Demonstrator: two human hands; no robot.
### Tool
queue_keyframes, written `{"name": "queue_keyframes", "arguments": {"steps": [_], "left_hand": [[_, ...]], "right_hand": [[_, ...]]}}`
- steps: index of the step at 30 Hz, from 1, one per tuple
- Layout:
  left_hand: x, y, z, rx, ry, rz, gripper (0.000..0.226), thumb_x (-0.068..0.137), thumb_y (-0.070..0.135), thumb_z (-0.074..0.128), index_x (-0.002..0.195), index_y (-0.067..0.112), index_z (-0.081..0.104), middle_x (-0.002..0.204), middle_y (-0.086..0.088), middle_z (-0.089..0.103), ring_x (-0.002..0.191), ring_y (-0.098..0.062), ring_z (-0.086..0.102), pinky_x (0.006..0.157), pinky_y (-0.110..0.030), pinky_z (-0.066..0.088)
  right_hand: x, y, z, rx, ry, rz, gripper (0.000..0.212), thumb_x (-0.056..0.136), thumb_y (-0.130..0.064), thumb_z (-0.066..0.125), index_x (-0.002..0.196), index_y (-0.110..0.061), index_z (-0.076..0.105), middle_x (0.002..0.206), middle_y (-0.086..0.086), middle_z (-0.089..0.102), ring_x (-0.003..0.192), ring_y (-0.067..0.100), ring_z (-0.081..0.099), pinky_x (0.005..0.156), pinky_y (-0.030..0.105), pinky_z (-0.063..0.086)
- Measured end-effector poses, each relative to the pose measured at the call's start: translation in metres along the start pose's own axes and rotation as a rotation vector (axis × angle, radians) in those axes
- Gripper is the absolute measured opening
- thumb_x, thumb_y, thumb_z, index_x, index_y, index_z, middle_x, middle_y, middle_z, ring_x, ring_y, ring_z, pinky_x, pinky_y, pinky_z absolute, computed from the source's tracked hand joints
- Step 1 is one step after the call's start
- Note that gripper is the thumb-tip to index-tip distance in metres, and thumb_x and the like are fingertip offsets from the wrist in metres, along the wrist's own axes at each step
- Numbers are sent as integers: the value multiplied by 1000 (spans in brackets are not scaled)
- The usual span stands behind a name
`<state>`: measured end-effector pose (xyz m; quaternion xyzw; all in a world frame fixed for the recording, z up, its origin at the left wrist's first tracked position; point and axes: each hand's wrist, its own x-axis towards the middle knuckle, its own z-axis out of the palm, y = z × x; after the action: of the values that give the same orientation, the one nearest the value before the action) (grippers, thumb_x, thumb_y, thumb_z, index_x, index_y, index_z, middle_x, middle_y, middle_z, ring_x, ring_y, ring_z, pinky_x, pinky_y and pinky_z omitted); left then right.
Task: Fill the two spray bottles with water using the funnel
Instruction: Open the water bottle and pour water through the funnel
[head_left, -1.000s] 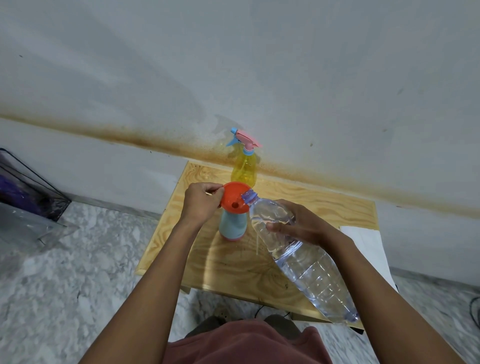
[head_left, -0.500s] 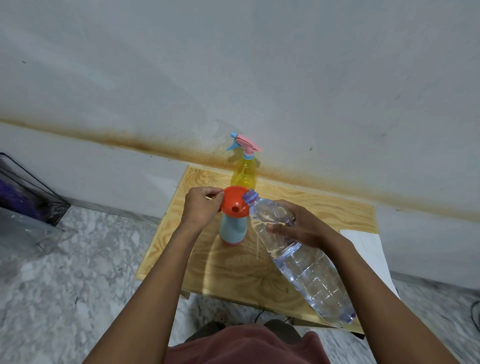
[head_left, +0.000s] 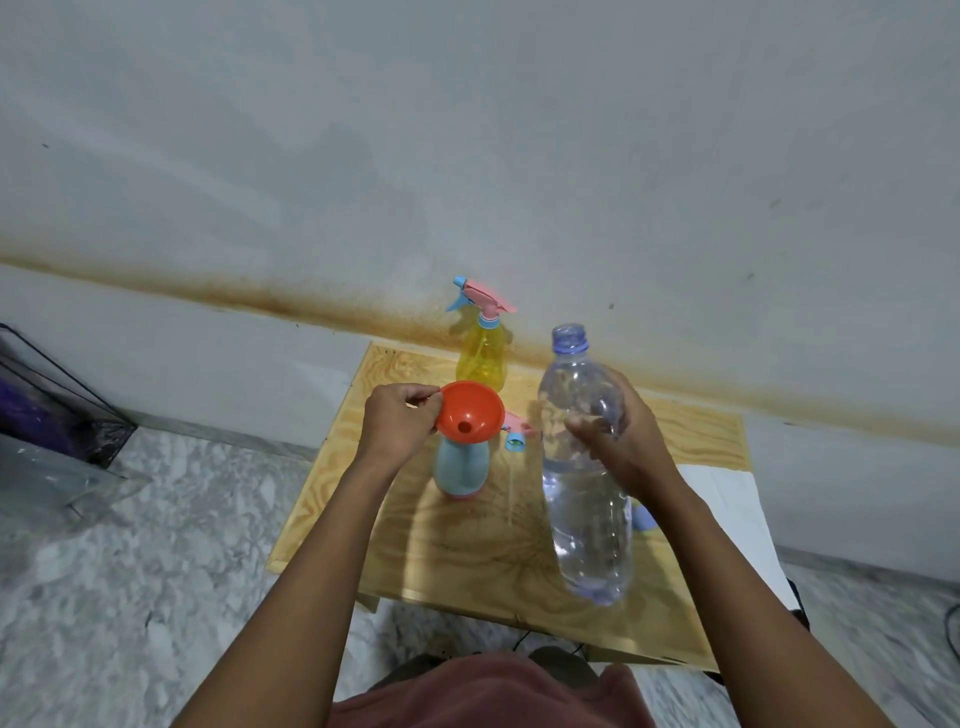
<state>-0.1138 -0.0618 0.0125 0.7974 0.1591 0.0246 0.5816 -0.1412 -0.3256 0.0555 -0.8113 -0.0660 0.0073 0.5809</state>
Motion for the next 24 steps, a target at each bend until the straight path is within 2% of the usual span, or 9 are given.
{"name": "queue_keyframes", "arguments": {"steps": [2,5,8,10,12,13,17,21,24], "left_hand": [[-1,1,0,4,2,6,16,91,11,68,102,6,77,91,-2,73,76,-16,72,70,-33,63],[-1,2,2,1,1,0,15,91,11,68,102,6,77,90,-1,72,77,-17,72,70,-34,63],[-1,3,3,4,10,5,14,91,10,68,100,6,77,91,-2,73,79,-18,72,70,-34,63],[-1,3,3,8,15,2,14,91,10,68,100,6,77,92,-3,72,78,-17,71,68,-32,62],[-1,3,3,7,21,-5,13,91,9,68,100,6,77,92,-4,72,75,-16,70,68,-33,62],[0,2,3,6,24,-7,13,91,9,68,100,5,77,92,-5,72,75,-16,70,68,-33,62],[1,0,3,21,38,2,15,90,10,68,101,4,77,94,-7,73,80,-17,71,69,-32,62],[3,0,2,24,31,-4,15,90,11,69,101,6,77,94,-6,73,84,-18,72,74,-37,63],[3,1,2,31,25,-1,16,90,12,69,102,5,77,94,-5,73,84,-19,72,74,-36,63]], "right_hand": [[-1,1,-1,35,117,-48,63,69,-52,71,127,-49,47,128,-19,60,114,-6,61,90,18,51],[3,6,-1,68,255,-82,70,72,-48,73,136,-38,45,139,-7,56,128,10,57,101,35,53],[13,7,1,95,338,-100,75,75,-44,74,141,-31,41,137,-14,55,126,11,59,100,30,53],[18,6,4,74,374,-106,73,81,-37,77,143,-31,40,135,-19,54,126,4,57,100,28,51],[25,9,6,63,420,-96,72,86,-28,78,146,-28,39,136,-16,54,125,-3,56,101,24,50],[29,11,6,61,442,-88,72,86,-26,78,146,-26,39,137,-13,54,125,-3,56,102,25,50],[42,20,7,62,496,-51,75,87,-31,78,149,-30,36,142,-5,55,125,8,59,105,41,52],[46,21,11,78,578,-39,75,88,-28,77,150,-27,35,138,-14,53,121,-9,55,107,37,51],[44,26,12,79,630,-40,75,88,-24,77,150,-24,36,142,-6,52,125,-4,54,107,37,50]]}}
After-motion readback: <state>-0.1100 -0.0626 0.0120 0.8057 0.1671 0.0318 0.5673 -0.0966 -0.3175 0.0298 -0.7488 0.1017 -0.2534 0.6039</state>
